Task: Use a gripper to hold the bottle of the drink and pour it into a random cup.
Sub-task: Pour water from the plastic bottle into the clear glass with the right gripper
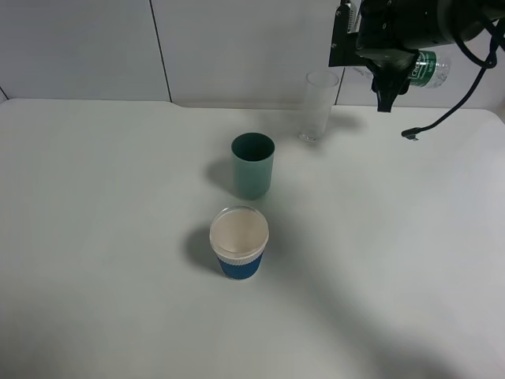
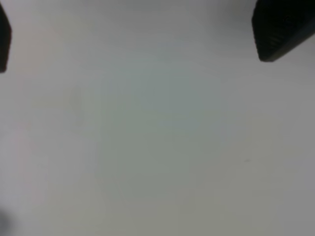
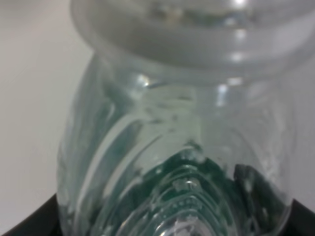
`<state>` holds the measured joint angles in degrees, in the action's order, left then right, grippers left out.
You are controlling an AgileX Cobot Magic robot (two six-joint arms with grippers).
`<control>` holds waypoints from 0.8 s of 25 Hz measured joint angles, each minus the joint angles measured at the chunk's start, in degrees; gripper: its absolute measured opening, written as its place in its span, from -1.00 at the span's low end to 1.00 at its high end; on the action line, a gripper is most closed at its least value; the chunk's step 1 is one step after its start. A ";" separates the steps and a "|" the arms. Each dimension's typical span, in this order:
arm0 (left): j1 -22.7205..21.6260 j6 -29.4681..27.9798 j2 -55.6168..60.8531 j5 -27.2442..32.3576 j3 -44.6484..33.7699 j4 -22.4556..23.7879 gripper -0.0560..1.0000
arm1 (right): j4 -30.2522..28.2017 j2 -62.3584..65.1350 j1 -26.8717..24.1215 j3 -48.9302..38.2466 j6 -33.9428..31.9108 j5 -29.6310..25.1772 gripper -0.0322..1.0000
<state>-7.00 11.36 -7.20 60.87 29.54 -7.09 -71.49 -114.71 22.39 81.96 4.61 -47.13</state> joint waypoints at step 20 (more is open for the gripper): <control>0.00 0.00 0.00 0.00 0.00 0.00 0.99 | 1.32 0.00 0.07 0.00 3.26 -2.09 0.15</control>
<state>-7.00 11.36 -7.20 60.87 29.54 -7.09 -70.17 -114.71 22.45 81.96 7.87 -49.22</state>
